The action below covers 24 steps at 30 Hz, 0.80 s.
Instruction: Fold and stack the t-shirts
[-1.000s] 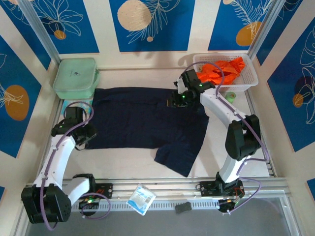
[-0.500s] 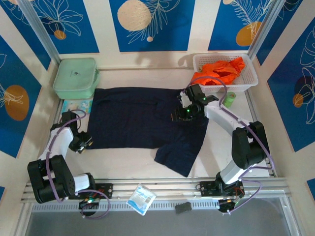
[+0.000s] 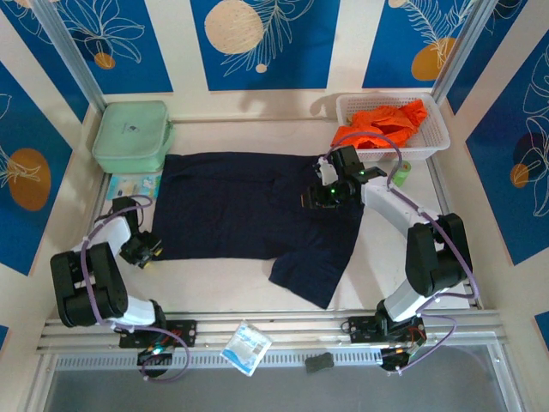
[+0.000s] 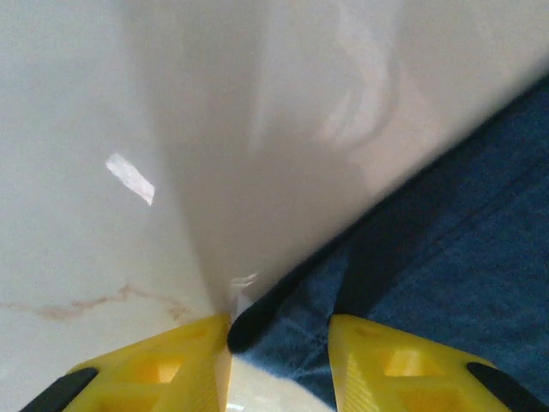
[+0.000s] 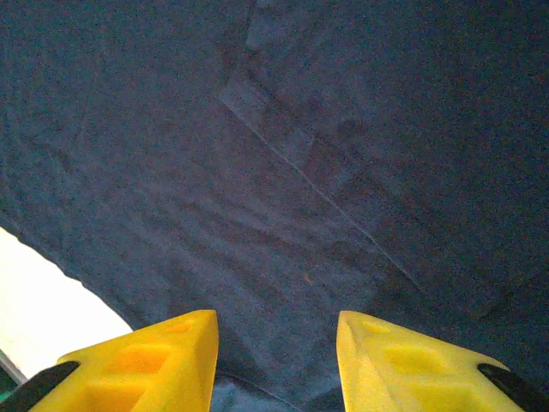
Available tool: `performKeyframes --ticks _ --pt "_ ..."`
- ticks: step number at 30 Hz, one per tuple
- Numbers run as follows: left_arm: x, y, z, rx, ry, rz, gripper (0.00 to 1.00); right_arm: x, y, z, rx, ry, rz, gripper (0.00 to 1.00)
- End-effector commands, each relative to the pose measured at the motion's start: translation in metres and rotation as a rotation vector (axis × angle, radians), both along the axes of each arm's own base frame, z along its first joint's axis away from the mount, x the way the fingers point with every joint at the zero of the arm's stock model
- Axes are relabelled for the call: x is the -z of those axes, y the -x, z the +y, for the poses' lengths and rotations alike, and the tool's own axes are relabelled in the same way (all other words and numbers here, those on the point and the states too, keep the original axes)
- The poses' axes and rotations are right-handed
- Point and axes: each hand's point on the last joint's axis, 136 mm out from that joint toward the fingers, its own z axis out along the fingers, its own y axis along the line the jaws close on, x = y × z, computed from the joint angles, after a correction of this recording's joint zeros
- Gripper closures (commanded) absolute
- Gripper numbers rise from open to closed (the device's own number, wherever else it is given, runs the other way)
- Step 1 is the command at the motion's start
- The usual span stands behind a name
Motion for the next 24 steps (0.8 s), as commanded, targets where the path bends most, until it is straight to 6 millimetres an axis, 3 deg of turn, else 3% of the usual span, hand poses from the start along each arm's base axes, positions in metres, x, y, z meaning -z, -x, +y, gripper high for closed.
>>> performKeyframes --ticks 1,5,9,13,18,21,24 --pt "0.006 -0.015 0.012 0.012 -0.03 -0.008 0.66 -0.005 0.005 0.004 -0.03 -0.033 -0.004 0.6" --pt "0.016 -0.031 0.012 0.045 -0.004 0.003 0.83 -0.016 0.009 0.005 -0.054 -0.037 -0.039 0.6" --pt "0.018 -0.042 0.011 0.064 0.012 -0.025 1.0 -0.048 0.02 0.007 -0.099 -0.023 -0.17 0.59" --pt "0.014 -0.051 0.006 0.08 0.034 -0.074 1.0 -0.098 0.036 0.01 -0.134 -0.012 -0.394 0.58" --pt "0.001 -0.055 -0.001 0.125 0.044 -0.122 1.0 -0.154 0.065 0.011 -0.216 0.003 -0.618 0.46" --pt "-0.009 -0.054 -0.004 0.137 0.032 -0.145 1.0 -0.169 0.08 0.01 -0.274 0.03 -0.635 0.42" --pt "-0.018 -0.052 -0.007 0.151 0.022 -0.174 1.0 -0.149 0.111 0.018 -0.519 0.076 -0.601 0.49"
